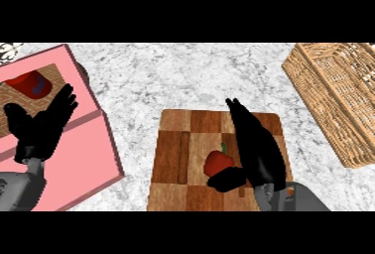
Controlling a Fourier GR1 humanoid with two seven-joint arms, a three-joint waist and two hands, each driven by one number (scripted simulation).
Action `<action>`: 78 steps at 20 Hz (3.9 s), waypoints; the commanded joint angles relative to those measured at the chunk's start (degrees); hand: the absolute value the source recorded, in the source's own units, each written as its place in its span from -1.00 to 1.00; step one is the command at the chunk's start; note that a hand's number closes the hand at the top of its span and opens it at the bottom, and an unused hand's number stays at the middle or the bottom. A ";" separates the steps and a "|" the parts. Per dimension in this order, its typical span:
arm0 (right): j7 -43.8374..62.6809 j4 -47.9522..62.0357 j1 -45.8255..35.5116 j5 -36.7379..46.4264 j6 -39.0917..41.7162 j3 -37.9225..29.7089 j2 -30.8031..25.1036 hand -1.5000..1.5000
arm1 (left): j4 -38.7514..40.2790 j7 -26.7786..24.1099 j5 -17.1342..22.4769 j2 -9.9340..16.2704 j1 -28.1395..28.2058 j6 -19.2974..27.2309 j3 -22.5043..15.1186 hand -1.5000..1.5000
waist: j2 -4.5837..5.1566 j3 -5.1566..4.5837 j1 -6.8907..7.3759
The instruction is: Pick the bell pepper from the cutting board and place it in the basket
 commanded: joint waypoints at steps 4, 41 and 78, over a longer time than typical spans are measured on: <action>-3.89 2.64 8.11 3.26 0.55 1.57 1.36 -1.00 | 2.50 -2.60 -0.26 0.36 0.83 -4.67 4.36 0.00 | -0.01 -0.02 -0.24; -18.91 13.17 12.36 17.26 9.47 -3.39 10.54 1.00 | -5.13 4.52 -10.02 -9.28 2.00 -8.85 10.51 0.00 | -0.05 0.00 0.05; 17.79 63.51 -53.87 46.83 -34.14 -39.10 12.58 1.00 | 1.45 3.47 -12.69 -10.11 -6.21 -10.26 9.31 0.00 | 1.58 -0.26 5.38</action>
